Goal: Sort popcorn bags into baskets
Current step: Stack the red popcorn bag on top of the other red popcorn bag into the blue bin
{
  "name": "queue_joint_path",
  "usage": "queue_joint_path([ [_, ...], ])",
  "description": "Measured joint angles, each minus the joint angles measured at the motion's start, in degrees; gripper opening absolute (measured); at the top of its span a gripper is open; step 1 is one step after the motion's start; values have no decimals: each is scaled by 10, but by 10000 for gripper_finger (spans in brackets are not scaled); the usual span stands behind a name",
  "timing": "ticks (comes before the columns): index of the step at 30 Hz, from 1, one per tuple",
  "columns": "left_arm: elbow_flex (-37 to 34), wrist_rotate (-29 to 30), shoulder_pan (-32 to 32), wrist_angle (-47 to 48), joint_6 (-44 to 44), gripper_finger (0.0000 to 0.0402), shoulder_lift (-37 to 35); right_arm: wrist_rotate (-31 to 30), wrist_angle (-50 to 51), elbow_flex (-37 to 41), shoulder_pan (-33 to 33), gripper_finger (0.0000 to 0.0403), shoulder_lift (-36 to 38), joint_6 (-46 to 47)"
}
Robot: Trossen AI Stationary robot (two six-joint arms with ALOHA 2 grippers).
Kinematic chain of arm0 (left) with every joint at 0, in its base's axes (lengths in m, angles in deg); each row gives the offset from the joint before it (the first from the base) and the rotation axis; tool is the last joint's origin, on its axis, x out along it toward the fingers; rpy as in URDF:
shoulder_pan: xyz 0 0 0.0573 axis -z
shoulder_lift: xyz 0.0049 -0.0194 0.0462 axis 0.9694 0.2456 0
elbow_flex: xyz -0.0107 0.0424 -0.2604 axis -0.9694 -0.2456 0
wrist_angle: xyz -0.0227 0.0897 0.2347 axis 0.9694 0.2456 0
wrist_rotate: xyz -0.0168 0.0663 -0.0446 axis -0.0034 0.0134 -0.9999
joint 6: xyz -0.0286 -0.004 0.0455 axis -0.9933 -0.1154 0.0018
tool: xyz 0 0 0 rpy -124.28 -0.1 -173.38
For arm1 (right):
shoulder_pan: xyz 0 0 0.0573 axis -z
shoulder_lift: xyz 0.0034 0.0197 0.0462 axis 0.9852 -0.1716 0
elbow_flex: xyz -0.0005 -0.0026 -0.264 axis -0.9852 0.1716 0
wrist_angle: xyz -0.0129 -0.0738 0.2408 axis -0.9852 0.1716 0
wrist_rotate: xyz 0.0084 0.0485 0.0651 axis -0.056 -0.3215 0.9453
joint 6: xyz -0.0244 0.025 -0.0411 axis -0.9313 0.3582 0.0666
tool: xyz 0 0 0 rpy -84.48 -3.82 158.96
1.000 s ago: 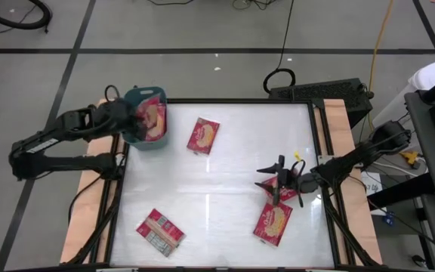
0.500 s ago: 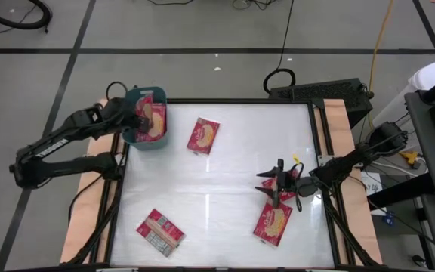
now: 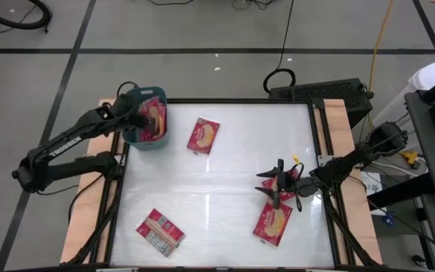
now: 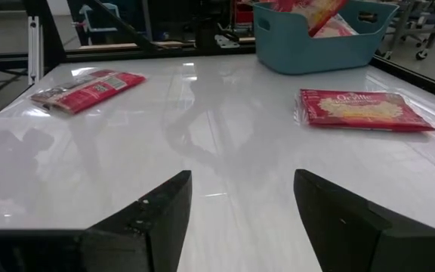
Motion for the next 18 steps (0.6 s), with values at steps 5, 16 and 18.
queue_joint_path([
  [5,0,0,-29,-2,29,59,11,0,0,0,0,228,0,0],
  [16,0,56,-62,-57,83,190,9,-16,0,0,0,228,0,15],
  [18,0,47,-54,-83,95,200,6,-31,0,0,0,228,0,27],
])
